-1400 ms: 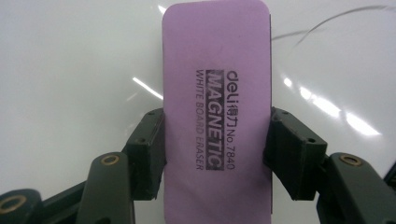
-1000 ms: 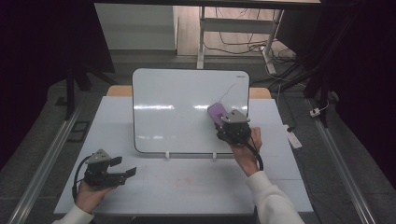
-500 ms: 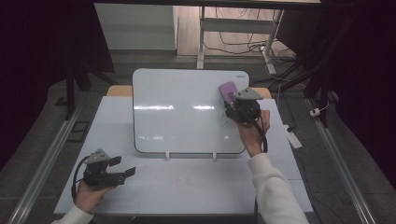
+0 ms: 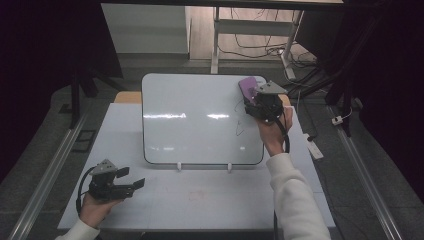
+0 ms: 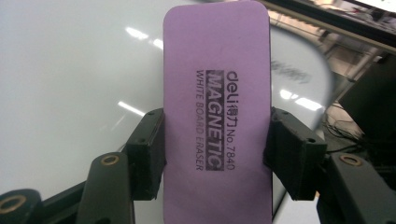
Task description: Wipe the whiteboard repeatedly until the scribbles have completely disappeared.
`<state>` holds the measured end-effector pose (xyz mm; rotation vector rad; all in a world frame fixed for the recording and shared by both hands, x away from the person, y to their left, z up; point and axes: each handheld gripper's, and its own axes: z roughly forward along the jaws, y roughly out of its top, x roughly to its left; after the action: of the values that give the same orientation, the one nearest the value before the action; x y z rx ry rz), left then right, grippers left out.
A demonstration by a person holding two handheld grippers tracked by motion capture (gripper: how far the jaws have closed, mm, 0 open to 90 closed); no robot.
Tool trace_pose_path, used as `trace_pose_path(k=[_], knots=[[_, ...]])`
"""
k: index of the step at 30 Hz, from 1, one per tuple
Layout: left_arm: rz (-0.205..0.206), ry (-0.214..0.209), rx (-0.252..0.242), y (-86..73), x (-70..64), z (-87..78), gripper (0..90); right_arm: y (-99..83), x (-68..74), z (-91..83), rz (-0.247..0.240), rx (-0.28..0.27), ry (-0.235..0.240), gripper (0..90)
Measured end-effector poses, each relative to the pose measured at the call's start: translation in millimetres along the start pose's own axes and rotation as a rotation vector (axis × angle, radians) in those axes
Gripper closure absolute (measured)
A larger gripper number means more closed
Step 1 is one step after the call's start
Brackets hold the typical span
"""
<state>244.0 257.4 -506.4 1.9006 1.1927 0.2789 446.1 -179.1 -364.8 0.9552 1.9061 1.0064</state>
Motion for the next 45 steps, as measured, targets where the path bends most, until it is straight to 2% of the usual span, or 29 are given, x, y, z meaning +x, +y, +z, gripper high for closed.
trace_pose_path(k=[5,9,12,15,19,24,28,31,37,41,45], knots=[[0.000,0.002,0.001,-0.1,0.1,0.0,20.3,-15.1,26.8,-1.9,-0.093,0.021,0.049,41.4],[-0.005,0.002,-0.001,-0.3,1.3,-0.2,20.3,-32.6,43.9,-7.7,-0.128,0.033,0.087,41.5],[-0.004,0.003,0.001,-0.1,0.9,0.1,20.3,-39.6,48.8,-11.0,-0.153,0.047,0.098,41.5],[0.000,0.002,0.004,-0.2,0.3,0.8,20.3,-35.9,42.8,-10.7,-0.116,0.059,0.113,41.4],[0.000,0.003,0.002,-0.1,0.2,0.3,20.3,-24.5,30.0,-8.3,-0.077,0.049,0.065,41.4],[-0.002,0.000,0.002,-0.6,1.0,-0.1,20.3,-7.0,4.1,-4.3,-0.012,0.029,-0.003,41.4],[-0.002,0.001,-0.002,-0.5,1.5,-0.6,20.3,0.4,-7.0,-2.8,0.016,0.027,-0.020,41.4],[0.000,0.001,-0.001,-0.5,1.8,-0.6,20.3,-2.4,0.6,-3.2,-0.010,0.029,-0.019,41.4],[0.000,0.002,-0.003,-0.5,1.2,-1.1,20.3,-29.7,37.6,-8.8,-0.139,0.057,0.028,41.5],[0.003,0.000,0.000,0.0,0.9,-0.4,20.3,-53.2,56.2,-16.1,-0.189,0.082,0.054,41.5],[0.003,0.003,0.002,0.0,-0.3,0.2,20.3,-71.6,66.3,-22.4,-0.214,0.097,0.079,41.6]])
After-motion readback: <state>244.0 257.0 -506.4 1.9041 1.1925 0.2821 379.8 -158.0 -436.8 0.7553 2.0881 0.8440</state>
